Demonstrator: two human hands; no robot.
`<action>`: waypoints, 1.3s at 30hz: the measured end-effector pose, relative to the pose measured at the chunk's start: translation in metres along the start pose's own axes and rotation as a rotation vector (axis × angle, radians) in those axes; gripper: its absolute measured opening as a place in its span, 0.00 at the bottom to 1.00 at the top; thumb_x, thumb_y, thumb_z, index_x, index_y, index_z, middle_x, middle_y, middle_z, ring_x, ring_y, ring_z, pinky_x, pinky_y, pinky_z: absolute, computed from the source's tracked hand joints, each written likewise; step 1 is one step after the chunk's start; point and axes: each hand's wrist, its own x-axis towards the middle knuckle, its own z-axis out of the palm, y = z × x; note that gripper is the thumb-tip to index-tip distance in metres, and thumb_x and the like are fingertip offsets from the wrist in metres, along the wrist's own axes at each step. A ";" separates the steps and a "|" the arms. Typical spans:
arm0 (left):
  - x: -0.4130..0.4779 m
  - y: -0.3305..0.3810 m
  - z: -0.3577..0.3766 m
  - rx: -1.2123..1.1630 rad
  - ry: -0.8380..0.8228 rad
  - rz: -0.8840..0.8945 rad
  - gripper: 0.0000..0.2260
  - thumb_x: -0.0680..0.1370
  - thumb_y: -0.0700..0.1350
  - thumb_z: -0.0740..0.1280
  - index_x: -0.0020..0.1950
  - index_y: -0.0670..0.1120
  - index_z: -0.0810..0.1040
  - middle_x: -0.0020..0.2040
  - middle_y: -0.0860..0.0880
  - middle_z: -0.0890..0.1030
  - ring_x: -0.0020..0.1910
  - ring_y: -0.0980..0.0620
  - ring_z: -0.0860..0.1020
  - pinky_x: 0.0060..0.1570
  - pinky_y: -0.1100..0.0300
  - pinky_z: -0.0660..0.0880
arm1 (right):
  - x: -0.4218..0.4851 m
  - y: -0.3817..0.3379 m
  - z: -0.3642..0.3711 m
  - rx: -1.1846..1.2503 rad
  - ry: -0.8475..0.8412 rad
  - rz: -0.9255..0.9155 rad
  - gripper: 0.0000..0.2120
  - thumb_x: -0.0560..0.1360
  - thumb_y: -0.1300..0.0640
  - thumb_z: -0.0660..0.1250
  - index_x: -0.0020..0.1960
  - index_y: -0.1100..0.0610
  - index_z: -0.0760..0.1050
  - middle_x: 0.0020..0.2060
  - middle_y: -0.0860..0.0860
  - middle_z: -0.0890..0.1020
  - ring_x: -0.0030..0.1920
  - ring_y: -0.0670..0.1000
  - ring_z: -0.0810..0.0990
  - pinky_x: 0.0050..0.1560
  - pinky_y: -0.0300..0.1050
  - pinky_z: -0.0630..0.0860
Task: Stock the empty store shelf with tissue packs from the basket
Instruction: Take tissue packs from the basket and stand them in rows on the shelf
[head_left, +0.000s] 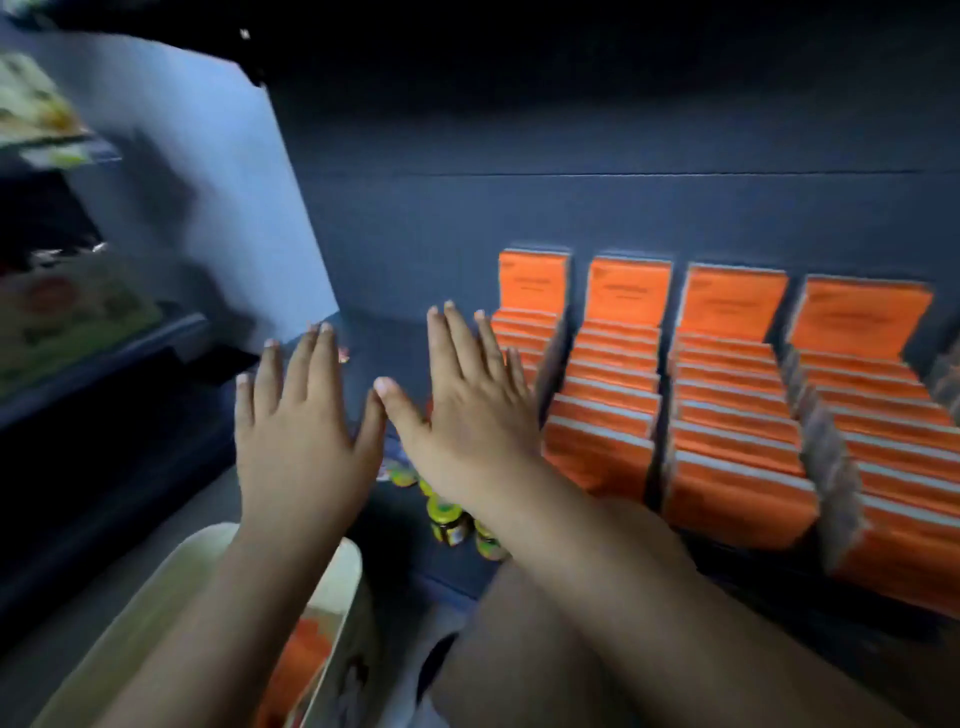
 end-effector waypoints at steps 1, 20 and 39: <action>-0.011 -0.026 -0.005 0.027 0.006 -0.035 0.33 0.79 0.59 0.57 0.79 0.41 0.65 0.78 0.42 0.71 0.79 0.35 0.63 0.75 0.35 0.60 | -0.004 -0.020 0.019 0.027 -0.031 -0.041 0.42 0.78 0.29 0.44 0.85 0.51 0.47 0.84 0.45 0.48 0.83 0.50 0.42 0.82 0.56 0.44; -0.200 -0.229 0.089 0.066 -0.641 -0.667 0.30 0.84 0.62 0.54 0.84 0.51 0.56 0.83 0.48 0.63 0.83 0.43 0.55 0.81 0.42 0.53 | -0.078 -0.100 0.266 -0.098 -0.803 -0.330 0.40 0.81 0.30 0.43 0.85 0.53 0.44 0.84 0.48 0.46 0.83 0.50 0.38 0.82 0.55 0.38; -0.255 -0.309 0.208 -0.215 -0.874 -1.494 0.25 0.78 0.58 0.68 0.70 0.45 0.71 0.67 0.40 0.79 0.64 0.40 0.79 0.59 0.55 0.74 | -0.117 -0.098 0.458 0.145 -1.429 0.603 0.32 0.82 0.39 0.60 0.80 0.56 0.64 0.74 0.57 0.72 0.72 0.60 0.73 0.69 0.51 0.69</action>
